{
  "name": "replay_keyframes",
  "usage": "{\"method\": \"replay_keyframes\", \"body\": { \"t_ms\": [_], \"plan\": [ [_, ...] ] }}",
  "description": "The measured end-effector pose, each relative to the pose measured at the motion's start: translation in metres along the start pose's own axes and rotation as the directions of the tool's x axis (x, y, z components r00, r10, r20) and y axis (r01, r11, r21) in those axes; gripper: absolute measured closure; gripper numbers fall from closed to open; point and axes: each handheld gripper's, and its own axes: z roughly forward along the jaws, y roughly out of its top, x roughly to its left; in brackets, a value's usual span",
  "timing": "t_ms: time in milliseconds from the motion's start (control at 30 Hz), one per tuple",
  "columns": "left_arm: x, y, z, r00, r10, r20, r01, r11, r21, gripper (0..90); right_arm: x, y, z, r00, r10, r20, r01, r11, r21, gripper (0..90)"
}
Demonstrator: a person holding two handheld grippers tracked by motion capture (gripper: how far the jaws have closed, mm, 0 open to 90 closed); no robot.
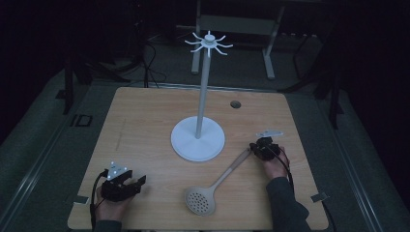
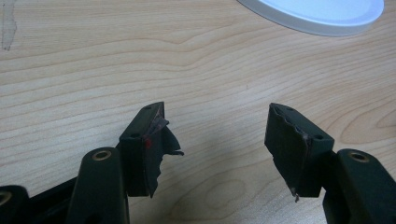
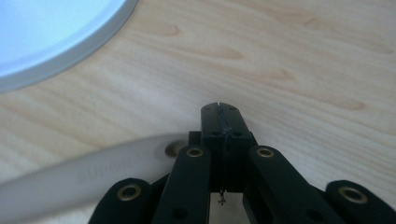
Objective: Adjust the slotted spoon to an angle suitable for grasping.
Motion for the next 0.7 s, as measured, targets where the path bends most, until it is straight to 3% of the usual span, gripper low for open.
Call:
{"method": "replay_keyframes", "body": {
  "t_ms": [33, 200, 233, 267, 367, 567, 700],
  "plan": [
    [0.0, 0.0, 0.0, 1.0, 0.001, -0.001, -0.001, 1.0, 0.0, 39.1, 0.0, -0.002, -0.002, 0.9996, -0.025, -0.012, 0.025, 1.0, 0.014, 90.0],
    [-0.001, 0.0, 0.0, 1.0, 0.001, 0.0, -0.001, 1.0, 0.001, 39.1, -0.001, -0.005, -0.004, 0.9986, -0.049, -0.018, 0.05, 0.999, 0.015, 89.8],
    [-0.001, 0.0, 0.0, 1.0, 0.001, 0.0, -0.001, 1.0, 0.001, 39.1, -0.001, -0.005, -0.004, 0.9986, -0.049, -0.018, 0.05, 0.999, 0.015, 89.8],
    [-0.001, 0.0, 0.0, 1.0, 0.002, 0.0, -0.002, 1.0, 0.0, 39.1, -0.002, -0.002, -0.001, 0.9995, -0.03, 0.01, 0.03, 1.0, 0.002, 89.8],
    [0.0, 0.0, 0.0, 1.0, 0.001, -0.001, -0.001, 1.0, 0.0, 39.1, -0.002, 0.001, 0.002, 0.9997, -0.02, 0.017, 0.02, 1.0, -0.005, 89.7],
    [0.0, 0.0, 0.0, 1.0, 0.003, 0.0, -0.003, 1.0, -0.002, 39.1, 0.001, 0.013, 0.006, 1.0, -0.007, -0.004, 0.007, 1.0, -0.031, 89.3],
    [0.001, 0.0, -0.001, 1.0, 0.001, 0.0, -0.001, 1.0, -0.003, 39.1, 0.004, 0.014, 0.009, 0.999, -0.041, -0.018, 0.041, 0.999, -0.001, 89.2]
  ]
}}
